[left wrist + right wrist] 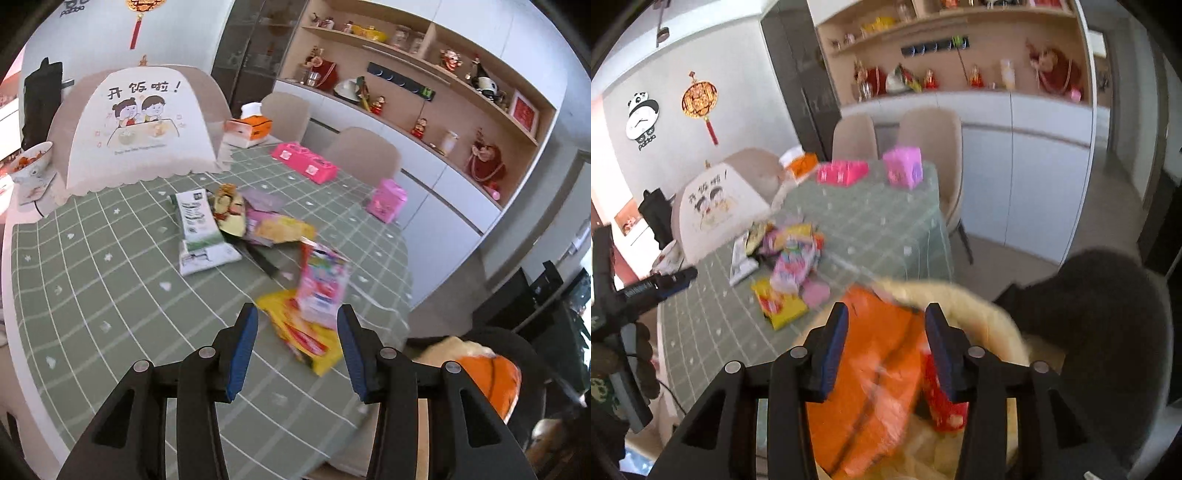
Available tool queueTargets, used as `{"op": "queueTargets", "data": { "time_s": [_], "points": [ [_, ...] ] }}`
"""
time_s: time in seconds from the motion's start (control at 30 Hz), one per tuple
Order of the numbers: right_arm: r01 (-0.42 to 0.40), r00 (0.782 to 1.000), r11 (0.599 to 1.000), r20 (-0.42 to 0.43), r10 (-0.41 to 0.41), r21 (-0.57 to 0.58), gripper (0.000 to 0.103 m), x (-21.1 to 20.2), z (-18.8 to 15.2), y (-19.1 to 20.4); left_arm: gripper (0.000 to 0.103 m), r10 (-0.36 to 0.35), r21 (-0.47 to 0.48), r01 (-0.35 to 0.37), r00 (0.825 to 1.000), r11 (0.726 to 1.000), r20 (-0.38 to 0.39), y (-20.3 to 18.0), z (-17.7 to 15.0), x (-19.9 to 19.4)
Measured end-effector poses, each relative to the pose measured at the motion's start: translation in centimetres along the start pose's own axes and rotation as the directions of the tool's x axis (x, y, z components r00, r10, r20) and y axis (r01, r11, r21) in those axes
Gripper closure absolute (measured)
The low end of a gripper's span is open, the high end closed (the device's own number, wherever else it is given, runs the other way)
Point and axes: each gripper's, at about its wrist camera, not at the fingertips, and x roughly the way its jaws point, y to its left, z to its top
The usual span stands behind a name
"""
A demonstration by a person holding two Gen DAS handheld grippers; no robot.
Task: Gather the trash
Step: 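Grasp the pink snack packet with the left tool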
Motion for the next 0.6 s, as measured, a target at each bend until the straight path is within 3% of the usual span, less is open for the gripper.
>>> {"op": "queueTargets", "data": {
  "time_s": [0.13, 0.33, 0.43, 0.6],
  "points": [
    [-0.017, 0.999, 0.999, 0.045, 0.016, 0.029, 0.062, 0.1, 1.9, 1.8, 0.057, 0.002, 0.012, -0.002, 1.0, 1.0, -0.022, 1.5, 1.0, 2.5],
    [-0.023, 0.998, 0.999, 0.06, 0.021, 0.033, 0.062, 1.9, 3.8, 4.9, 0.057, -0.096, 0.016, 0.097, 0.991, 0.995, -0.089, 2.0, 2.3, 7.1],
    [0.003, 0.999, 1.0, 0.042, -0.004, 0.028, 0.062, 3.3, 4.5, 6.2, 0.057, -0.14, 0.06, 0.148, 0.983, 0.987, -0.118, 1.1, 2.8, 9.5],
    [0.011, 1.0, 0.996, 0.01, -0.012, 0.089, 0.062, 4.4, 5.0, 6.7, 0.057, -0.156, 0.108, 0.18, 0.967, 0.978, -0.2, -0.6, 3.4, 15.0]
  ]
}}
